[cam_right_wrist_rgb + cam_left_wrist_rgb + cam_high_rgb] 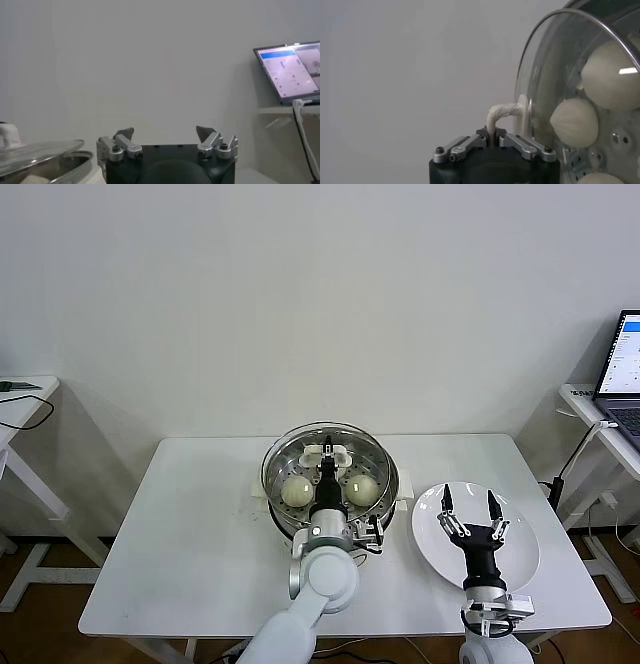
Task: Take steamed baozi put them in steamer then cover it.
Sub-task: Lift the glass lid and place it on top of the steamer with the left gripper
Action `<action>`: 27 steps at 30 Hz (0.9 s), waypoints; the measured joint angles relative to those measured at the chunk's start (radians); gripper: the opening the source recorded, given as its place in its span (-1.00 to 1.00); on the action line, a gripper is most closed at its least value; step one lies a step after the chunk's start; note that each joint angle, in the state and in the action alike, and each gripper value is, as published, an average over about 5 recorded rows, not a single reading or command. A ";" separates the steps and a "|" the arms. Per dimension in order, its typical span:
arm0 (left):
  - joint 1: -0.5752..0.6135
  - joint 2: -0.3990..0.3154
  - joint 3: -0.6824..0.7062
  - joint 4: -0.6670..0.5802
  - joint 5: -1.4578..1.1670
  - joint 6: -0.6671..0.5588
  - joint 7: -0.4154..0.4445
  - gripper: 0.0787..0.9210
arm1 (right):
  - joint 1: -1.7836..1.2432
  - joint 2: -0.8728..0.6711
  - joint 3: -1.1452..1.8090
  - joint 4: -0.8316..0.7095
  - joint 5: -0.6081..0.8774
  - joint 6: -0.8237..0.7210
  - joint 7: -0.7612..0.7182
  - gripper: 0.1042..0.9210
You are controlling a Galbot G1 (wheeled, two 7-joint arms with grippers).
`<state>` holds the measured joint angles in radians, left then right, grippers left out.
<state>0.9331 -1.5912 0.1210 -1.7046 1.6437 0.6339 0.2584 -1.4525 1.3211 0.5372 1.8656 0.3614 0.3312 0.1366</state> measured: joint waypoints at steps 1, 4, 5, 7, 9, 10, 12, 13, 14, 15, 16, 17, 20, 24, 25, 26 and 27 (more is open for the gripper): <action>0.001 -0.002 0.000 0.001 0.001 -0.001 -0.001 -0.74 | 0.001 0.000 0.000 -0.001 0.000 0.000 0.000 0.76; 0.005 -0.007 0.000 0.003 0.006 -0.003 -0.005 -0.74 | 0.004 0.000 -0.002 -0.006 -0.001 0.000 0.000 0.76; 0.006 -0.009 0.001 0.004 0.007 -0.003 -0.006 -0.74 | 0.005 0.000 -0.003 -0.007 -0.002 0.000 -0.001 0.76; 0.010 -0.013 0.003 0.003 0.009 -0.005 -0.008 -0.74 | 0.007 0.000 -0.005 -0.011 -0.003 0.000 -0.001 0.76; 0.013 -0.015 0.006 0.002 0.009 -0.005 -0.008 -0.74 | 0.009 0.001 -0.006 -0.013 -0.004 0.000 -0.001 0.76; 0.015 -0.016 0.007 0.002 0.010 -0.005 -0.008 -0.74 | 0.010 0.001 -0.007 -0.014 -0.005 0.001 -0.001 0.76; 0.018 -0.018 0.008 0.002 0.011 -0.006 -0.009 -0.74 | 0.010 0.001 -0.007 -0.016 -0.006 0.001 -0.002 0.76; 0.019 -0.018 0.008 0.003 0.011 -0.007 -0.010 -0.74 | 0.011 0.001 -0.008 -0.017 -0.006 0.001 -0.002 0.76; 0.021 -0.018 0.008 0.003 0.011 -0.007 -0.010 -0.74 | 0.011 0.000 -0.008 -0.017 -0.007 0.001 -0.003 0.76; 0.022 -0.018 0.007 0.003 0.012 -0.008 -0.010 -0.74 | 0.011 0.000 -0.008 -0.018 -0.007 0.001 -0.003 0.76; 0.023 -0.018 0.007 0.004 0.012 -0.008 -0.010 -0.74 | 0.011 0.000 -0.008 -0.019 -0.008 0.001 -0.003 0.76; 0.024 -0.018 0.007 0.004 0.012 -0.008 -0.011 -0.74 | 0.011 0.000 -0.008 -0.020 -0.008 0.001 -0.004 0.76; 0.028 -0.018 0.006 0.006 0.012 -0.010 -0.012 -0.74 | 0.012 0.000 -0.010 -0.022 -0.010 0.001 -0.004 0.76; 0.032 -0.018 0.005 0.007 0.014 -0.012 -0.014 -0.74 | 0.013 0.000 -0.013 -0.025 -0.011 0.002 -0.005 0.76; 0.032 -0.018 0.004 0.007 0.014 -0.012 -0.015 -0.74 | 0.014 0.000 -0.013 -0.026 -0.012 0.002 -0.006 0.76; 0.033 -0.018 0.004 0.007 0.014 -0.013 -0.016 -0.74 | 0.014 0.000 -0.014 -0.026 -0.012 0.002 -0.006 0.76; 0.034 -0.018 0.004 0.007 0.015 -0.013 -0.016 -0.74 | 0.015 0.000 -0.014 -0.027 -0.012 0.002 -0.006 0.76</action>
<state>0.9674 -1.6091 0.1252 -1.6978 1.6585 0.6211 0.2421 -1.4379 1.3213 0.5230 1.8386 0.3492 0.3336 0.1308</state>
